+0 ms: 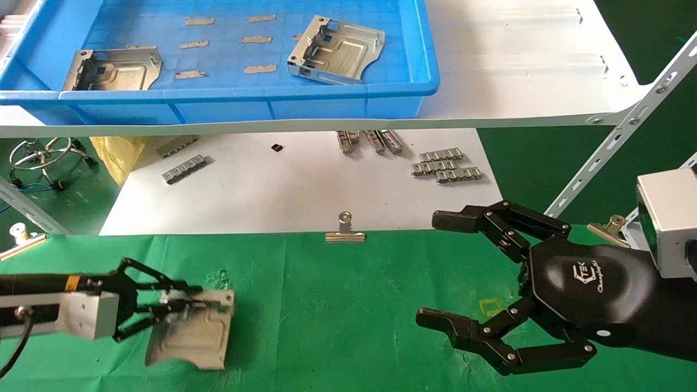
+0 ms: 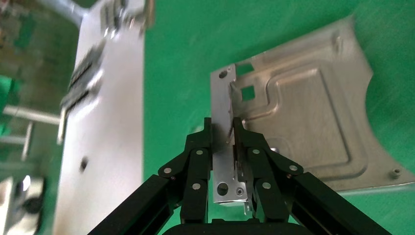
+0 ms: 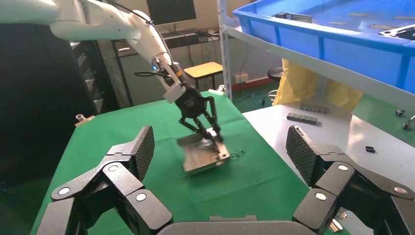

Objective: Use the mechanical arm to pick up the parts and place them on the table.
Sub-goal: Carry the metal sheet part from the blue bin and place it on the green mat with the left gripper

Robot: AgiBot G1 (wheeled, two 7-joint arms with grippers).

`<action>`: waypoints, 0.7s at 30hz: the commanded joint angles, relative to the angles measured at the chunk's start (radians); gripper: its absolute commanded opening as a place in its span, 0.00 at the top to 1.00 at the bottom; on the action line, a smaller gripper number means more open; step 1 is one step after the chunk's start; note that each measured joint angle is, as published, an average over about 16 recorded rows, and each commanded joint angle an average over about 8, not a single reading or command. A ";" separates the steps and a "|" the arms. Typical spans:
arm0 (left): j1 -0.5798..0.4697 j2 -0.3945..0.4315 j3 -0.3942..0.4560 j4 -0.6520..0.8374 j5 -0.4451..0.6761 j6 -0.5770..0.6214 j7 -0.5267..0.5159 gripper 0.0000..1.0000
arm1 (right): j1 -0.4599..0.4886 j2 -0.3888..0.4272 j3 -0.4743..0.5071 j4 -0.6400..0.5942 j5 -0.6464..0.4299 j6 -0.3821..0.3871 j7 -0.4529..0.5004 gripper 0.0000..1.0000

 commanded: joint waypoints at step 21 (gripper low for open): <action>0.058 -0.022 -0.036 0.045 -0.180 0.058 -0.415 0.00 | 0.000 0.000 0.000 0.000 0.000 0.000 0.000 0.00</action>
